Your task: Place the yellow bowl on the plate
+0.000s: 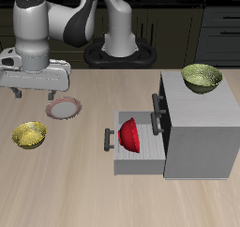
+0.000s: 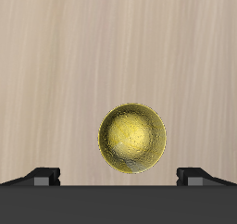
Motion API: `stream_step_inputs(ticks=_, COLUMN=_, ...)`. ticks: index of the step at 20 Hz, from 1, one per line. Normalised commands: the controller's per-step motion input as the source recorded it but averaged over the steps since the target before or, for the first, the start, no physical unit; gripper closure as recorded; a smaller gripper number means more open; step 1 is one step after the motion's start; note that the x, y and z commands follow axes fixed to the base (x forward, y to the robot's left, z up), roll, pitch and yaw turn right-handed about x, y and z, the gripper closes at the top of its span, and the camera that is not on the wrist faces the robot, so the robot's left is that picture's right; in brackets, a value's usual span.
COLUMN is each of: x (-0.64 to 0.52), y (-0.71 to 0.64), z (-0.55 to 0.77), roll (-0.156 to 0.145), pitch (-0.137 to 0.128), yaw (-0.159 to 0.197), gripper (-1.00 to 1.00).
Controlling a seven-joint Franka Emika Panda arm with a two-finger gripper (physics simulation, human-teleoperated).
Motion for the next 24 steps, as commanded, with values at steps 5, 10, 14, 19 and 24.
stream_step_inputs(ticks=5, x=0.0, y=0.05, z=-0.3, roll=0.003, pitch=0.02, yaw=0.004, gripper=-1.0)
stream_step_inputs(ticks=10, x=0.0, y=-0.02, z=-0.28, roll=-0.004, pitch=0.016, yaw=-0.004, gripper=-1.0)
stream_step_inputs(ticks=14, x=-0.01, y=-0.05, z=-0.19, roll=-0.005, pitch=0.007, yaw=-0.008, gripper=-1.0)
stream_step_inputs(ticks=19, x=-0.04, y=-0.03, z=-0.24, roll=-0.012, pitch=0.031, yaw=-0.007, gripper=-1.0)
stream_step_inputs(ticks=24, x=-0.06, y=-0.02, z=-0.3, roll=-0.004, pitch=0.033, yaw=-0.011, gripper=-1.0)
